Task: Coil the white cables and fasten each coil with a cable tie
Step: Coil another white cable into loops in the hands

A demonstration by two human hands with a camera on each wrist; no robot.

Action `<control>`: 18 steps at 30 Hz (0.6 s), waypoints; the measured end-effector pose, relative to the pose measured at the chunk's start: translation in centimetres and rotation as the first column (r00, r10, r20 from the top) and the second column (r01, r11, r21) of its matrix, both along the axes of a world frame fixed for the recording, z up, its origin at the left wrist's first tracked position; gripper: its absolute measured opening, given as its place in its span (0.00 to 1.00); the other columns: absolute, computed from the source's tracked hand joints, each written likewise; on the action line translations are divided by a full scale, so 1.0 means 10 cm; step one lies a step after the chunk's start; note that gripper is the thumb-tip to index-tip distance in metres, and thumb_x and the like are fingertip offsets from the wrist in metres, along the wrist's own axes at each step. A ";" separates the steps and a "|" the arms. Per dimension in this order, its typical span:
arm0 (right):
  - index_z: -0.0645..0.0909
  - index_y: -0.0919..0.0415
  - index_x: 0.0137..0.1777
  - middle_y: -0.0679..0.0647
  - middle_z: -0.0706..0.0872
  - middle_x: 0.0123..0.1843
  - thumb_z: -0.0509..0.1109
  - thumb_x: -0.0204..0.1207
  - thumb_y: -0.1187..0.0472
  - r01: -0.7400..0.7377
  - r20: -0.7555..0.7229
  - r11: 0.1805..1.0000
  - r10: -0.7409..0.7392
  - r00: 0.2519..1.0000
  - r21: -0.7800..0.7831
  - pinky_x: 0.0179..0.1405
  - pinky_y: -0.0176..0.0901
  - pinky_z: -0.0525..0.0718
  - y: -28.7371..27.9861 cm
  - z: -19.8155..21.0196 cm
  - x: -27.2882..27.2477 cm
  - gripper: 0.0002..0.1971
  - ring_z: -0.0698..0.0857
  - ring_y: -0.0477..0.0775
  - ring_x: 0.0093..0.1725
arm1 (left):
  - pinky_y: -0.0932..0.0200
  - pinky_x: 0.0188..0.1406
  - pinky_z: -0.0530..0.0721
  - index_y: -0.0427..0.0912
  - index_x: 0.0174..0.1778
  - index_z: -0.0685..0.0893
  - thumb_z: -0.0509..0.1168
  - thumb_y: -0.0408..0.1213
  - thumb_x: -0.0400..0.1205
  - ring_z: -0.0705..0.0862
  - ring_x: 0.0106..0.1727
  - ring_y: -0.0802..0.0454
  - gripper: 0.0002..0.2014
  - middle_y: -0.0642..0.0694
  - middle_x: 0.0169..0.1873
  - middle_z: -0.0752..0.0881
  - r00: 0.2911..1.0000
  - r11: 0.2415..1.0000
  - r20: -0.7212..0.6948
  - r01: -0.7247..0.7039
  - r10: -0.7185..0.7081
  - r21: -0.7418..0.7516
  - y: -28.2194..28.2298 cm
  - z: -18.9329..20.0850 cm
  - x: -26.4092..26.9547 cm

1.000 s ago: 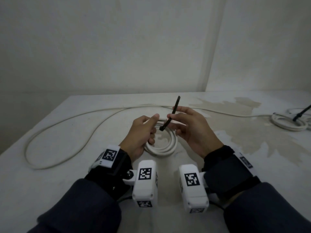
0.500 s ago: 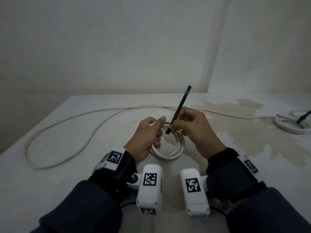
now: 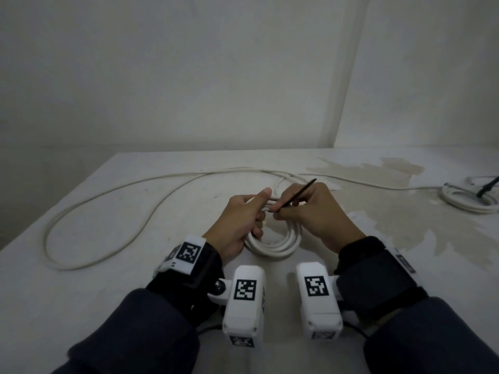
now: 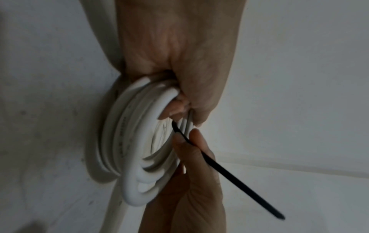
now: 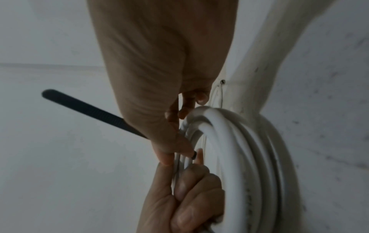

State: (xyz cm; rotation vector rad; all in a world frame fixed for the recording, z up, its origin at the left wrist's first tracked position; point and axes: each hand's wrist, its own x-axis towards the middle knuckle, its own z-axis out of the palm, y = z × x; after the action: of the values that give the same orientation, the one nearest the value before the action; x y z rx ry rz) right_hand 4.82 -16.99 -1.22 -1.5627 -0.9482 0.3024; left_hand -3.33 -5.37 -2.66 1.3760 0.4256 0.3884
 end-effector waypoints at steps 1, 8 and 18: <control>0.87 0.60 0.30 0.41 0.83 0.23 0.75 0.62 0.83 0.002 0.007 1.000 -0.002 1.000 -0.005 0.32 0.24 0.75 0.00 -0.01 0.01 0.16 0.78 0.34 0.27 | 0.69 0.13 0.64 0.37 0.44 0.80 0.61 0.43 0.86 0.62 0.15 0.60 0.13 0.57 0.14 0.67 1.000 1.000 -0.004 -0.003 0.003 -0.007 0.00 0.00 0.00; 0.90 0.67 0.41 0.48 0.90 0.33 0.76 0.63 0.81 0.014 -0.016 0.999 -0.014 1.000 0.029 0.37 0.25 0.78 0.03 -0.05 0.05 0.12 0.85 0.37 0.33 | 0.69 0.14 0.65 0.33 0.52 0.85 0.62 0.40 0.85 0.64 0.17 0.61 0.13 0.59 0.15 0.70 0.997 0.998 0.063 -0.052 0.050 0.025 0.00 -0.01 0.02; 0.90 0.57 0.37 0.57 0.91 0.38 0.81 0.63 0.73 0.026 0.087 0.998 -0.030 0.996 0.052 0.39 0.31 0.80 0.00 -0.02 0.07 0.10 0.83 0.50 0.37 | 0.68 0.15 0.66 0.42 0.61 0.86 0.62 0.37 0.85 0.64 0.19 0.62 0.12 0.53 0.22 0.70 0.989 0.994 0.111 -0.103 0.098 0.040 0.03 -0.03 0.02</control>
State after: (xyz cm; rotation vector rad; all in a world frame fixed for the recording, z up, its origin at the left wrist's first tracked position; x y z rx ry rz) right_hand 5.55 -16.99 -1.39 -1.5519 -0.9941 0.1900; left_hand -3.16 -5.05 -2.92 1.3743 0.3996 0.5565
